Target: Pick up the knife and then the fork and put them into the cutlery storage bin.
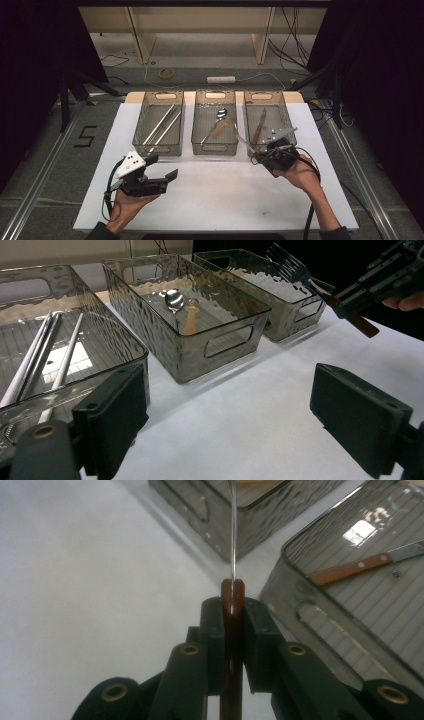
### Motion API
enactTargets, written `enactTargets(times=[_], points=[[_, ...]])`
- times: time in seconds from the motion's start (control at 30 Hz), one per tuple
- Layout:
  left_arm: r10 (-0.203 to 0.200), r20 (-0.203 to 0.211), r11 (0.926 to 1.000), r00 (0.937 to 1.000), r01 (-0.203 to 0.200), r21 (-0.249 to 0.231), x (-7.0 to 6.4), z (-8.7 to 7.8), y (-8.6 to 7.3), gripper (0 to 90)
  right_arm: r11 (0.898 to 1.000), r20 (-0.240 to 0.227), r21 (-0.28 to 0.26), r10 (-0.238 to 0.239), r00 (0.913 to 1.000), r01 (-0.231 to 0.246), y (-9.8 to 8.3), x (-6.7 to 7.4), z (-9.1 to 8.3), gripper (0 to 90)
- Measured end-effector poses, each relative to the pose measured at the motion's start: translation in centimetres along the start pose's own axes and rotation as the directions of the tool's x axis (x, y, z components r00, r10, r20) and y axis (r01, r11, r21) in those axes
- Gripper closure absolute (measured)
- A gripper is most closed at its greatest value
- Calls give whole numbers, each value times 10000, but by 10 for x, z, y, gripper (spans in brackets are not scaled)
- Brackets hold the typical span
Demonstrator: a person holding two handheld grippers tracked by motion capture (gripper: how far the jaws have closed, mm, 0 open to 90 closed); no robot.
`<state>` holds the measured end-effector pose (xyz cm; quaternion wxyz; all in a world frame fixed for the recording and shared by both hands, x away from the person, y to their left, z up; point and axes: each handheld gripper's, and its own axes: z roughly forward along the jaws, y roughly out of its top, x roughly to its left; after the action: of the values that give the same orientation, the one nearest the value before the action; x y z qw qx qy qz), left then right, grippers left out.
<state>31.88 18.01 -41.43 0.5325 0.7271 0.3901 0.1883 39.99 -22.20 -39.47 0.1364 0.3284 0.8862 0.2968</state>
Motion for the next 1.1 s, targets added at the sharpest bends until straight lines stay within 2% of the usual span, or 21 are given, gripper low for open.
enactTargets(times=[0.17, 0.63, 1.1], points=[[3, -10, 10000, 10000, -3, -6, 0, 0, 0, 146, 9992, 176, -300, 265, 9995, -260, 10, -10, -3, 813], [-3, 2, 10000, 10000, 3, -6, 0, 0, 0, 146, 9950, 739, -618, 831, 9938, -786, 36, -37, -5, 813], [3, -6, 10000, 10000, -3, 19, 0, 0, 0, 146, 9881, 1043, -623, 1465, 9837, -1406, 53, -59, 0, 812]])
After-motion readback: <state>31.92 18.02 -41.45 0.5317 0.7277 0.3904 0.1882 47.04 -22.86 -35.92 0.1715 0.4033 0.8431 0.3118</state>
